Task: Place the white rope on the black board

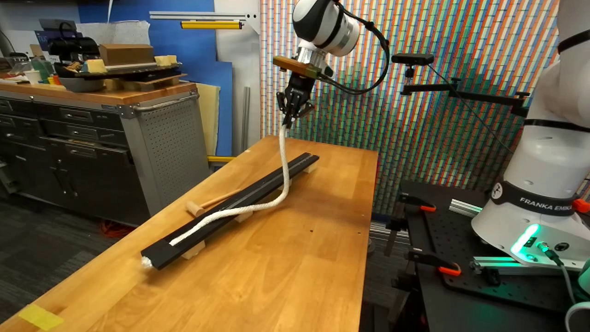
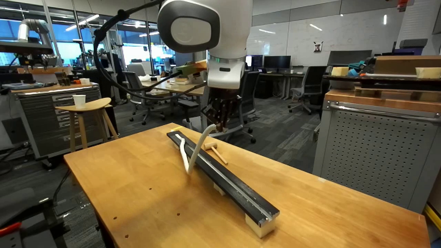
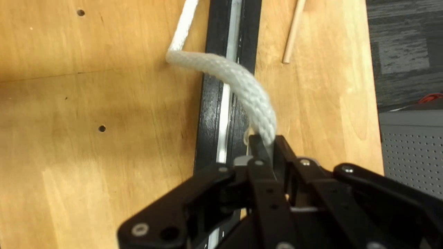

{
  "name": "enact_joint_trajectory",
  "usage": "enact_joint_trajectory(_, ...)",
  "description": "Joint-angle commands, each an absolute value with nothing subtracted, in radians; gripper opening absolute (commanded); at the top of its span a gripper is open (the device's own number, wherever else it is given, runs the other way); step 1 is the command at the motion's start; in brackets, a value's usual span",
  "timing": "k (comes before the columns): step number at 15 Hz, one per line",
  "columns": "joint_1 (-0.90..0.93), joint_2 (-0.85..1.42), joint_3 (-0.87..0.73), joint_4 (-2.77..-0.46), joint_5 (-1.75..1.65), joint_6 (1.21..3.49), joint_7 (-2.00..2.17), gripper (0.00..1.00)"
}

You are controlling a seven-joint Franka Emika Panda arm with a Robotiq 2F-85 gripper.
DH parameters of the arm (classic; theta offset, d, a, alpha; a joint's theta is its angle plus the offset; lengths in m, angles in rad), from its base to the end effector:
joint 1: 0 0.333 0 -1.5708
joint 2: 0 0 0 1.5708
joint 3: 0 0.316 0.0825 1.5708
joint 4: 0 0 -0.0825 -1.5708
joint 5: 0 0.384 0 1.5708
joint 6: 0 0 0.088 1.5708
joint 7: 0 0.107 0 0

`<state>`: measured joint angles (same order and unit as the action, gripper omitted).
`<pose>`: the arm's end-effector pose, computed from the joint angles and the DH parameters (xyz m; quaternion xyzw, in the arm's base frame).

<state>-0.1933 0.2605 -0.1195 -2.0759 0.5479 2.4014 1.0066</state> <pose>0.5637 -0.1766 0.3111 -0.6457 0.7426 0.0266 0.1757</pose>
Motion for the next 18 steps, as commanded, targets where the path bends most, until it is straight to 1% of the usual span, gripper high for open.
enact_joint_trajectory(1,-0.226,0.273,-0.143,-2.012,0.620,2.336,0.991,0.03)
enact_joint_trajectory(18,-0.275,0.413,-0.190,-1.881,0.676,2.296,1.042,0.03)
